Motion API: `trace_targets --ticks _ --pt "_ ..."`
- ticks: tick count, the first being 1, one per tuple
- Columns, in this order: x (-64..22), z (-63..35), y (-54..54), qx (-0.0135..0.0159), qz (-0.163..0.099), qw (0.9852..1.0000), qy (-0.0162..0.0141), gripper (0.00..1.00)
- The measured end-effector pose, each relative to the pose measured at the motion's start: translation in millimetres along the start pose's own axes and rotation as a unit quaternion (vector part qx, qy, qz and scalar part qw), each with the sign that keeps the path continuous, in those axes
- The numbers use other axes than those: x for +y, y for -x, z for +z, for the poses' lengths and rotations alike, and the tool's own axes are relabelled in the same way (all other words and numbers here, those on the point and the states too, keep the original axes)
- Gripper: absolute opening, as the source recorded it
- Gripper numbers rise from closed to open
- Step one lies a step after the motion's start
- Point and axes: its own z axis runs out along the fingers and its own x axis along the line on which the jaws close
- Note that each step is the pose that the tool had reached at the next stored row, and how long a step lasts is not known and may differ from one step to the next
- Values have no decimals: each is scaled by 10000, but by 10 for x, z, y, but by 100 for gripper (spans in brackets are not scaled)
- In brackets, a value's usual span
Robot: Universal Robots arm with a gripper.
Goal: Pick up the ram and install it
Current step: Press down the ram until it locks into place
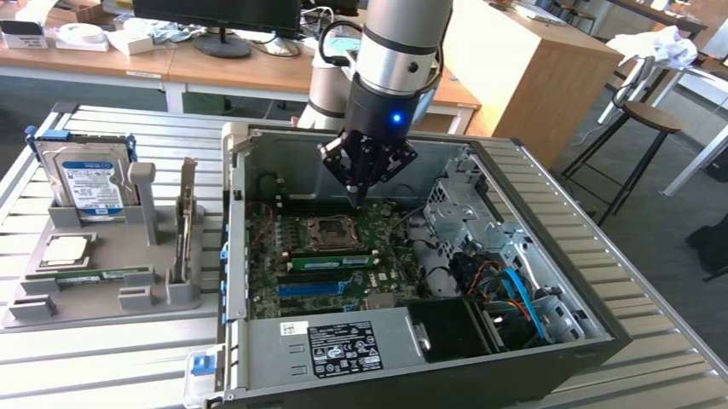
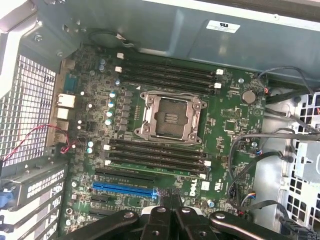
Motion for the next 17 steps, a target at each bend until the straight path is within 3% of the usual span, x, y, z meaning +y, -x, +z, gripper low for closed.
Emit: trace_targets --ticks 7,12,17 --pt "-2 0 11 49 10 10000 -68 10" --pt "-3 1 21 54 8 10000 -68 10" --pt "-4 1 30 95 18 9999 -63 10"
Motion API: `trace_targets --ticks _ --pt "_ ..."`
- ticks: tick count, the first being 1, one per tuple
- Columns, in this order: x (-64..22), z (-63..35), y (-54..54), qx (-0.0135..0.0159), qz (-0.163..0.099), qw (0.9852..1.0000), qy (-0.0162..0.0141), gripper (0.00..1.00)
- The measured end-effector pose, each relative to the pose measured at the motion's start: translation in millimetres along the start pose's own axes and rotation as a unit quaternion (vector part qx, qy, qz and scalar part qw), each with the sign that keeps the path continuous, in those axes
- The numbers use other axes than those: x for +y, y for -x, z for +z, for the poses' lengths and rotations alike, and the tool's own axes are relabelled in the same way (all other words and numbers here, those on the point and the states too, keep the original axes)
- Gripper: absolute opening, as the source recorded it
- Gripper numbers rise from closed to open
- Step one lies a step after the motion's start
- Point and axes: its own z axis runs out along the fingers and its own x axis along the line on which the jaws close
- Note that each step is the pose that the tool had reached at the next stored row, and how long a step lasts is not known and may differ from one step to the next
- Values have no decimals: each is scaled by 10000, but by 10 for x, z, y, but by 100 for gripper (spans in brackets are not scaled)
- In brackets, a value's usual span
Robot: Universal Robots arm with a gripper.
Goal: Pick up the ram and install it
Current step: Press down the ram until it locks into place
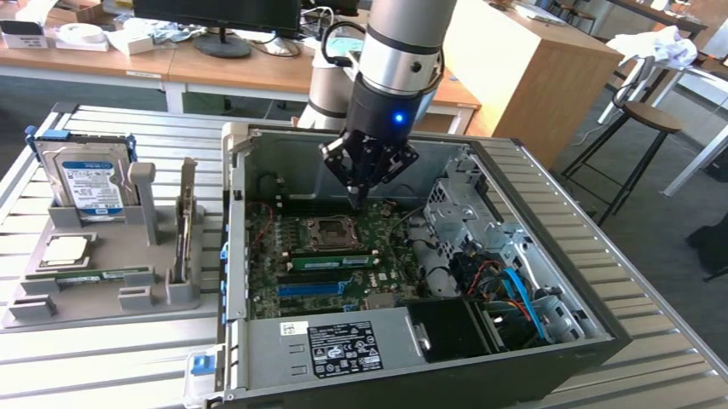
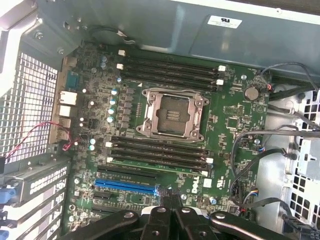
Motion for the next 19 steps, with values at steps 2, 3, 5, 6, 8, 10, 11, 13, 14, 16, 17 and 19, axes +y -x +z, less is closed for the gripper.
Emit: trace_targets --ticks 2,3,5,6,8,10,11,13,14,16,17,19 --pt "0 0 0 15 9 10000 2 10" --pt "0 0 0 16 12 10000 2 10" --pt "0 0 1 20 31 10000 2 10" --pt "0 0 1 23 48 10000 3 10" --pt "0 0 1 34 96 9999 4 10" --pt "0 0 1 36 99 9999 5 10" --pt "0 0 1 36 99 9999 4 10" --pt "0 0 1 36 99 9999 5 10" --pt "0 0 1 35 99 9999 5 10" --pt "1 -3 2 35 100 9999 6 10" --pt "0 -8 2 36 101 9999 4 10" --pt "0 -18 3 36 105 9999 4 10"
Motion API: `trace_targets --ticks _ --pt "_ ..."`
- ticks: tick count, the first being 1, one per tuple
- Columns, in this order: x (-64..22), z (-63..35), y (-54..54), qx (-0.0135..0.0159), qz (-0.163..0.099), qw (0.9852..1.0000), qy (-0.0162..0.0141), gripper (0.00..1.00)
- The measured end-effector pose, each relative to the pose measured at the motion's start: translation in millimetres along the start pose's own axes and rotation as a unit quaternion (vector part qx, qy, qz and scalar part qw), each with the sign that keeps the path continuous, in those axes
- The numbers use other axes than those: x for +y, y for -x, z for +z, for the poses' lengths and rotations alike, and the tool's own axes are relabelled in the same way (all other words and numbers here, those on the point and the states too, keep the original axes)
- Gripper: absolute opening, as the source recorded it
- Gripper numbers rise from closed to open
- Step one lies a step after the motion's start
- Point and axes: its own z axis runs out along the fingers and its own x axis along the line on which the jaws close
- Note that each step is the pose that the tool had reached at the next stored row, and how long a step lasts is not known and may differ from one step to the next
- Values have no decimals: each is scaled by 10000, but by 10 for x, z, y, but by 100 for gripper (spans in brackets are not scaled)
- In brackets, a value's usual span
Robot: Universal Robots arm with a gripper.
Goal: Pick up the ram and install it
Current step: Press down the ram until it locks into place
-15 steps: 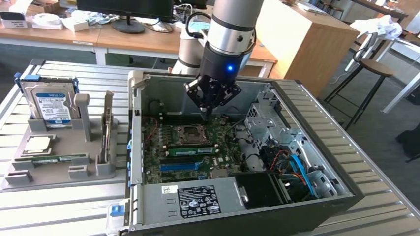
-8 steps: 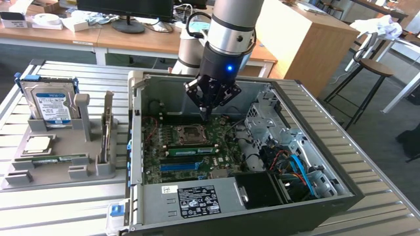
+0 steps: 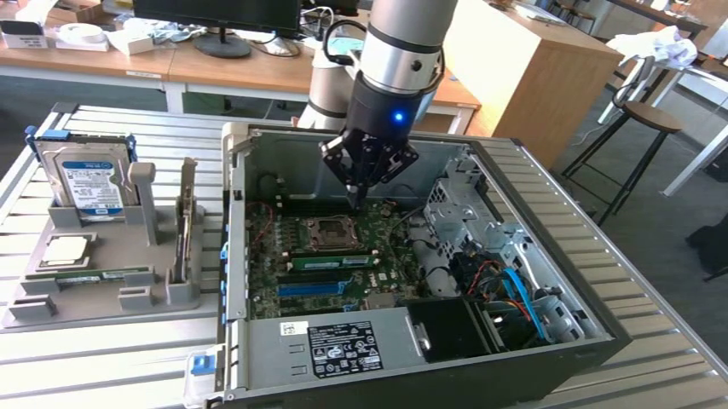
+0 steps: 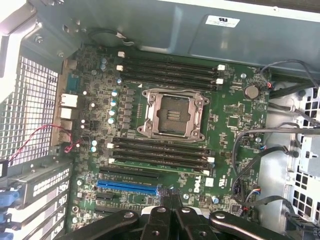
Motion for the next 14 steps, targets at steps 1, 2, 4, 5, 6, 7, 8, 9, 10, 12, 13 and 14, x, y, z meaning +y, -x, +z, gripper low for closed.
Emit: trace_targets --ticks 1,2,4,5,6,7,8,9,10,12,13,14 --pt "0 -5 0 0 3 10000 1 10" --pt "0 -10 0 1 5 10000 1 10" --pt "0 -22 2 3 9 10000 1 10" --pt "0 -29 2 4 11 10000 1 10" --pt "0 -36 3 7 13 10000 2 10" --pt "0 -43 4 10 14 10000 2 10" --pt "2 -156 14 60 38 10000 8 10" --pt "2 -155 14 60 39 10000 8 10" --pt "2 -156 14 60 38 10000 8 10" --pt "2 -156 14 60 39 10000 8 10" --pt "2 -156 14 60 39 10000 7 10" --pt "2 -156 14 60 39 10000 8 10"
